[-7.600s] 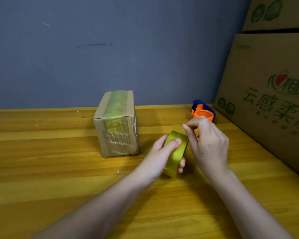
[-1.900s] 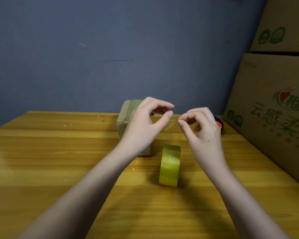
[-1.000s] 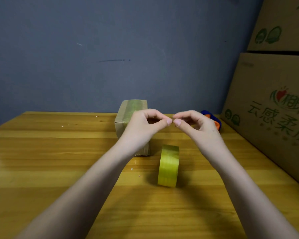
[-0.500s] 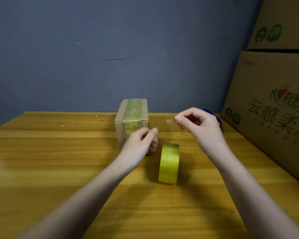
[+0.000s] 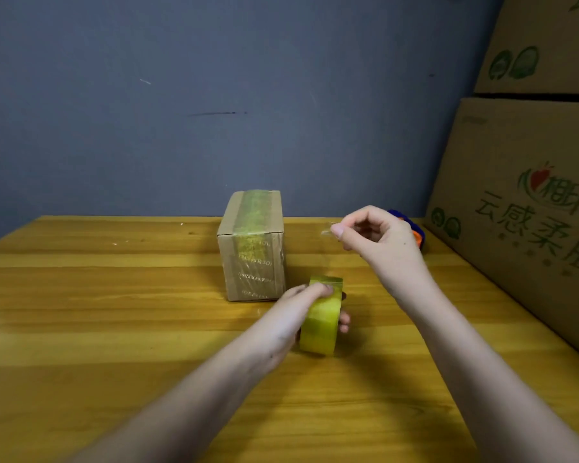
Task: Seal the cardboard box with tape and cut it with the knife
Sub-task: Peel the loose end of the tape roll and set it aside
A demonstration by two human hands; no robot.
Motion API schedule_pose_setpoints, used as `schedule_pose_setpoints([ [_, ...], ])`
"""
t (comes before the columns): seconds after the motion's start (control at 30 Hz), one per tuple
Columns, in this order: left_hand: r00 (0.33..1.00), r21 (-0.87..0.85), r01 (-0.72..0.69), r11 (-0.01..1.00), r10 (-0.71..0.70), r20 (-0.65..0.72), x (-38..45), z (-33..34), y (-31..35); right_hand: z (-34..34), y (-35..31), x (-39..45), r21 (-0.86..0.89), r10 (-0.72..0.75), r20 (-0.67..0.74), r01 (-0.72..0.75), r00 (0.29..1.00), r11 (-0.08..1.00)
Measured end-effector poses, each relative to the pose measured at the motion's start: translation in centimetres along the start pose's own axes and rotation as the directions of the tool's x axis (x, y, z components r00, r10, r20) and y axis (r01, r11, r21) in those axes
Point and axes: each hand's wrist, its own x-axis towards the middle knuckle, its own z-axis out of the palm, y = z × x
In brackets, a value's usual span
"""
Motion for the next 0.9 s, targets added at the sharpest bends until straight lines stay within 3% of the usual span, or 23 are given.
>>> schedule_pose_setpoints([
  [0.2,0.963,0.102,-0.256,0.961,0.263,-0.066,-1.1,0.3,-0.7,-0.1,0.7,-0.1,-0.031,0.009,-0.109,-0.012,0.994,0.999],
  [0.33,0.907,0.206,-0.414,0.887,0.421,0.012,-2.0,-0.5,-0.6,-0.2,1.0,-0.2,-0.038,0.047,-0.079,-0.050,0.996,0.998],
  [0.57,0.840,0.276,-0.539,0.796,0.531,0.109,-2.9,-0.9,-0.1,0.2,1.4,-0.6,0.083,0.163,0.040,-0.166,0.986,0.983],
  [0.9,0.827,0.310,-0.561,0.768,0.537,0.166,-3.2,-1.1,0.1,0.1,2.0,-0.8,0.104,0.217,0.149,-0.234,0.965,0.967],
])
